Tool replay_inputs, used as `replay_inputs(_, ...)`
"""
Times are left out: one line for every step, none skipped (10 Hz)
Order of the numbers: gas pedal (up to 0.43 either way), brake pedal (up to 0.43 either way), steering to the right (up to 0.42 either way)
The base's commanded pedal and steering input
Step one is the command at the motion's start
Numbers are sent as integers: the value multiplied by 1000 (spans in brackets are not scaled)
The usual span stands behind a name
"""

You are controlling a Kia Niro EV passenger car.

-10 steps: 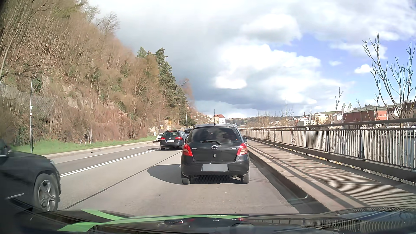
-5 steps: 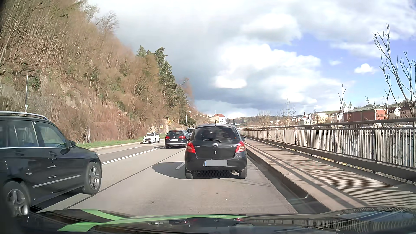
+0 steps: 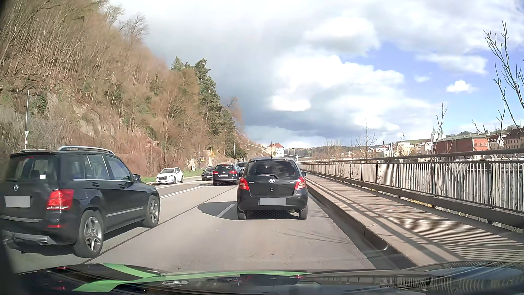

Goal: Follow the waypoints while adhering to traffic rules and regulations

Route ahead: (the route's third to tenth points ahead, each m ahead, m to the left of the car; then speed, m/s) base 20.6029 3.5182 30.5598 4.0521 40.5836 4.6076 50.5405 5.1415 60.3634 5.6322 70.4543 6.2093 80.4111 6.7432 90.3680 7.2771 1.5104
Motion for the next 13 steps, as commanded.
replay_inputs(47,0,-4)
replay_inputs(47,0,-4)
replay_inputs(59,0,-4)
replay_inputs(87,0,-4)
replay_inputs(87,0,-4)
replay_inputs(87,0,-4)
replay_inputs(98,0,-4)
replay_inputs(118,0,-4)
replay_inputs(118,0,-4)
replay_inputs(118,0,-4)
replay_inputs(130,0,-4)
replay_inputs(138,0,-3)
replay_inputs(150,0,-3)
